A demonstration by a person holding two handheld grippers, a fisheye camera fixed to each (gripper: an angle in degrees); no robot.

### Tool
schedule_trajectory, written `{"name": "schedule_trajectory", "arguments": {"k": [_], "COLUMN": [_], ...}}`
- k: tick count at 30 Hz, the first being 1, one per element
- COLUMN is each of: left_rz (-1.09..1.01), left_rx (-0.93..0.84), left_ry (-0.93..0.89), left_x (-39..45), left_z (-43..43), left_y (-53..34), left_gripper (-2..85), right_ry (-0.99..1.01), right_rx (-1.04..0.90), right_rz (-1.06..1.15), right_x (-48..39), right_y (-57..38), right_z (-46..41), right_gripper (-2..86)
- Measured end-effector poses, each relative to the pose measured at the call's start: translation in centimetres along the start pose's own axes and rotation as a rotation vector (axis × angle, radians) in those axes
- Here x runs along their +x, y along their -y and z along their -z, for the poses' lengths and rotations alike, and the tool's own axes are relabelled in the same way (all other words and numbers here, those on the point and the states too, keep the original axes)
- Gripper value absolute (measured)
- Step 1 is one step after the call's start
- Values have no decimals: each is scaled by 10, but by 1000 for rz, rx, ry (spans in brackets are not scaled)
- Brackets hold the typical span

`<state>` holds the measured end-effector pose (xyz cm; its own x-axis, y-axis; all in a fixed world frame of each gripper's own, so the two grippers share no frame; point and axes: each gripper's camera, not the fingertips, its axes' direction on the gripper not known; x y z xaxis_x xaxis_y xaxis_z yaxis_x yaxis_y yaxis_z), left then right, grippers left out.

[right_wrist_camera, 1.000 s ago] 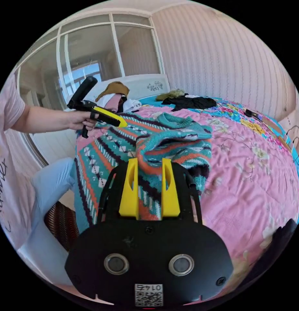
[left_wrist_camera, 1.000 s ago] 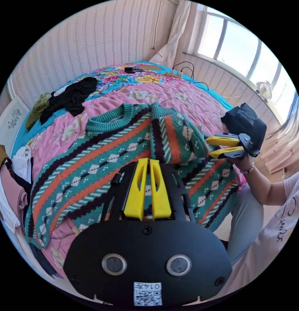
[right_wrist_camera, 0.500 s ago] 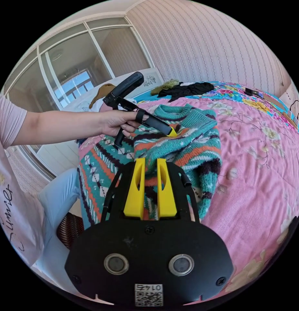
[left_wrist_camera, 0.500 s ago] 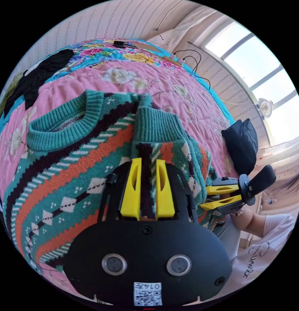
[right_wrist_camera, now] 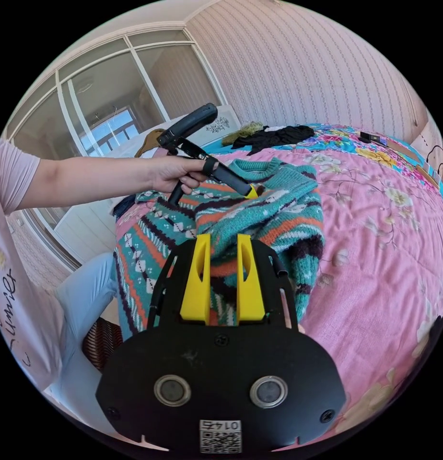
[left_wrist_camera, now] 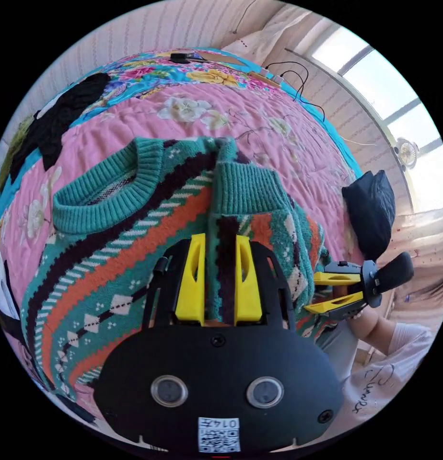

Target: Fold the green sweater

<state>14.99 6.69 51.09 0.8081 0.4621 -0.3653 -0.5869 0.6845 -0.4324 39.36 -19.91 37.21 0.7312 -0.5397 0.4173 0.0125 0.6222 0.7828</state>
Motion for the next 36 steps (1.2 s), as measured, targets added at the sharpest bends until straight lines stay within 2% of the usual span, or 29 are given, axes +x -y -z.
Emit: {"name": "schedule_trajectory", "arguments": {"k": [4, 7, 9, 11, 12, 15, 18, 22, 25, 27, 29, 32, 36], "left_rz": [-76, -184, -327, -463, -481, -322, -179, -138, -217, -279, -296, -180, -264], "left_rx": [59, 197, 287, 296, 258, 112, 50, 81, 80, 124, 148, -49, 76], "left_ry": [54, 51, 3, -76, -134, -223, -179, -125, -56, 24, -5, 22, 125], "left_x": [4, 13, 18, 17, 9, -22, -41, -38, -14, 8, 16, 8, 15], "left_z": [15, 54, 85, 100, 104, 95, 88, 96, 99, 96, 81, 31, 29], "left_y": [-14, -48, -87, -122, -143, -193, -243, -282, -303, -319, -329, -338, -369], "left_gripper": [29, 18, 17, 22, 27, 33, 15, -1, -8, -9, -10, -10, -10], "right_ry": [18, 11, 2, 18, 35, 158, 213, 320, 391, 331, 202, 8, -62], "right_rx": [-15, -13, 1, -16, -85, -214, -246, -229, -223, -282, -329, -472, -457], "right_rz": [5, 62, 207, 392, 482, 522, 464, 309, 287, 345, 387, 396, 328], "right_x": [-4, -13, -28, -46, -57, -65, -62, -52, -63, -90, -111, -135, -142], "right_y": [1, 1, -1, -4, -6, -10, -8, -1, 0, 3, 5, 2, -1], "right_z": [-7, -10, -10, -10, -14, -29, -37, -42, -53, -68, -83, -124, -148], "right_gripper": [63, 53, 45, 42, 42, 46, 44, 28, 16, 9, 4, -3, -9]}}
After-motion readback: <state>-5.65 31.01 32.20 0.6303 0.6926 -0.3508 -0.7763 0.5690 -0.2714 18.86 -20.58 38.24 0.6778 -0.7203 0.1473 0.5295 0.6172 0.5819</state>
